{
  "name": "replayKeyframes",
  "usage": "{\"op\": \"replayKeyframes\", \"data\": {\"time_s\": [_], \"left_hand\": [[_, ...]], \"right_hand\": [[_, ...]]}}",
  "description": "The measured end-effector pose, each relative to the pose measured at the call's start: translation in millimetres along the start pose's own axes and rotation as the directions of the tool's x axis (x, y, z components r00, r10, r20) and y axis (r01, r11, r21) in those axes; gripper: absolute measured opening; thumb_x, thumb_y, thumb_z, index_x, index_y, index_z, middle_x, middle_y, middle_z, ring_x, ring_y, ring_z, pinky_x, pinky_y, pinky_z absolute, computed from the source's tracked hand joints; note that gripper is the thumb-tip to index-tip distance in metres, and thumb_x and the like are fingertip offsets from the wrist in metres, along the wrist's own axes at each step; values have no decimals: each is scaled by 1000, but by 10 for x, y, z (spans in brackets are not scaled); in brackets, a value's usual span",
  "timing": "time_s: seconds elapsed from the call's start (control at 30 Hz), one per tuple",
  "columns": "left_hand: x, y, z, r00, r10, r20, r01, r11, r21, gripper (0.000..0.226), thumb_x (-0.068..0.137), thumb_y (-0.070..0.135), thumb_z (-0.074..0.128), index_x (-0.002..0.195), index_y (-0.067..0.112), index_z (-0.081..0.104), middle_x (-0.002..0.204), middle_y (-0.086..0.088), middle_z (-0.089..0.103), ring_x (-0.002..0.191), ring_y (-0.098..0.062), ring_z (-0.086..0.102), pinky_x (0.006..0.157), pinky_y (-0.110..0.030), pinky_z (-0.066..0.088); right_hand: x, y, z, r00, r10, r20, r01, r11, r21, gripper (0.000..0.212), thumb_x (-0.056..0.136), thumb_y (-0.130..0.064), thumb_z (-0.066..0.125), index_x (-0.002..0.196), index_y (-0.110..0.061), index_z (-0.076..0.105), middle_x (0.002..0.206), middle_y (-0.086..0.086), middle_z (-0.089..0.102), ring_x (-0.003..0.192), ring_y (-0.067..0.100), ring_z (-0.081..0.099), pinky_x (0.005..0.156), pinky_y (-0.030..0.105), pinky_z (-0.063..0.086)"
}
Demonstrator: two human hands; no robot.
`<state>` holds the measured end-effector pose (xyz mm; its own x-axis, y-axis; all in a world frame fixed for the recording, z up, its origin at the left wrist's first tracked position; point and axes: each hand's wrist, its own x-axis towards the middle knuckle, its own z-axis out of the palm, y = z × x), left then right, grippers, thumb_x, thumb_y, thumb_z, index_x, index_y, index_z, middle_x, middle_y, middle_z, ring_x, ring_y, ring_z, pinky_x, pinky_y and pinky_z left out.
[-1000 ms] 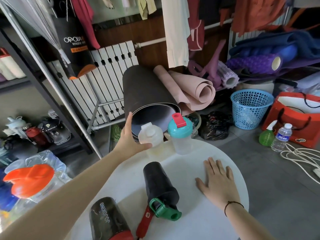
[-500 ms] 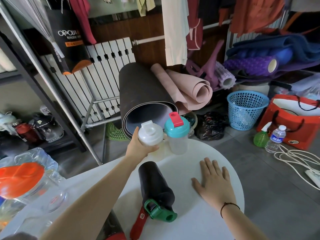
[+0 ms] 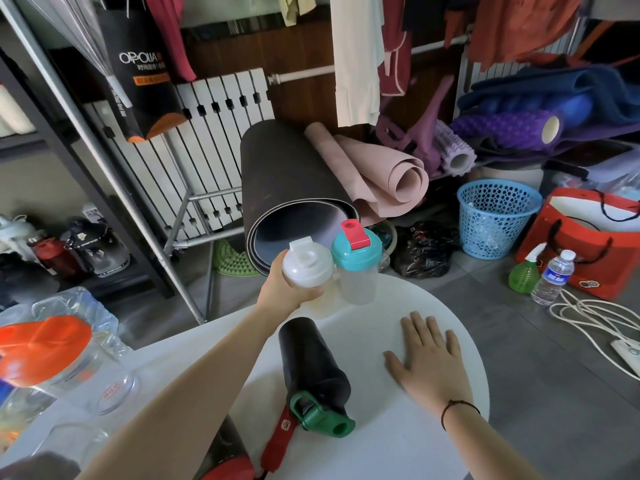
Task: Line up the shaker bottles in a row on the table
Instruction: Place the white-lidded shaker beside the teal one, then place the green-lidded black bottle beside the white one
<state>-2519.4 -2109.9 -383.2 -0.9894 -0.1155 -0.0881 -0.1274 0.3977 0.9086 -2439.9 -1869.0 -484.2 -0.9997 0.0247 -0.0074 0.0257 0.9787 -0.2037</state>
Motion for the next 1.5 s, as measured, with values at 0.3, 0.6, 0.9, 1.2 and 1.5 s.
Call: {"op": "replayKeyframes", "data": {"time_s": [0.3, 0.6, 0.9, 1.2, 1.5], "left_hand": [[-349, -60, -294, 982, -175, -75, 170, 983, -66, 86, 98, -4, 66, 168, 13, 19, 156, -5, 47, 134, -27, 51, 111, -37, 43], [-1027, -452, -453, 830, 89, 550, -539, 380, 752, 99, 86, -8, 60, 166, 41, 26, 175, 7, 19, 161, -18, 18, 137, -38, 19], [-831, -736, -197, 694, 421, 584, -691, 161, 705, 110, 51, 27, 103, 144, 39, 45, 149, 9, 47, 133, -26, 68, 82, -30, 71], [-760, -672, -606, 728, 500, 469, -683, 473, 557, 80, 77, 27, 90, 145, 30, 46, 149, 12, 53, 138, -16, 53, 105, -33, 60], [-672, -386, -926, 999, 16, -36, -4, 954, 299, 109, 67, 7, 101, 155, 15, 37, 127, 5, 56, 120, -17, 56, 99, -26, 40]], "right_hand": [[-7, 7, -11, 1000, -11, -11, 11, 1000, 9, 89, 75, -67, 4, 152, -22, 13, 162, -3, 8, 148, 22, 3, 119, 45, 5], [-49, -19, -70, 1000, -7, -22, 8, 998, 61, 72, 88, -61, 31, 149, -24, 19, 161, -3, 12, 148, 21, 7, 119, 44, 7], [-18, -4, -55, 1000, 6, -22, -5, 998, 60, 88, 75, -68, 7, 151, -24, 16, 161, -4, 10, 148, 20, 6, 119, 43, 8], [0, 15, -41, 999, 4, -38, 0, 996, 93, 73, 88, -60, 30, 150, -23, 21, 161, -3, 15, 148, 21, 8, 119, 44, 8], [-13, -14, -35, 999, 15, -37, -12, 996, 88, 71, 90, -57, 32, 151, -24, 17, 161, -6, 11, 148, 18, 5, 120, 42, 6]]}}
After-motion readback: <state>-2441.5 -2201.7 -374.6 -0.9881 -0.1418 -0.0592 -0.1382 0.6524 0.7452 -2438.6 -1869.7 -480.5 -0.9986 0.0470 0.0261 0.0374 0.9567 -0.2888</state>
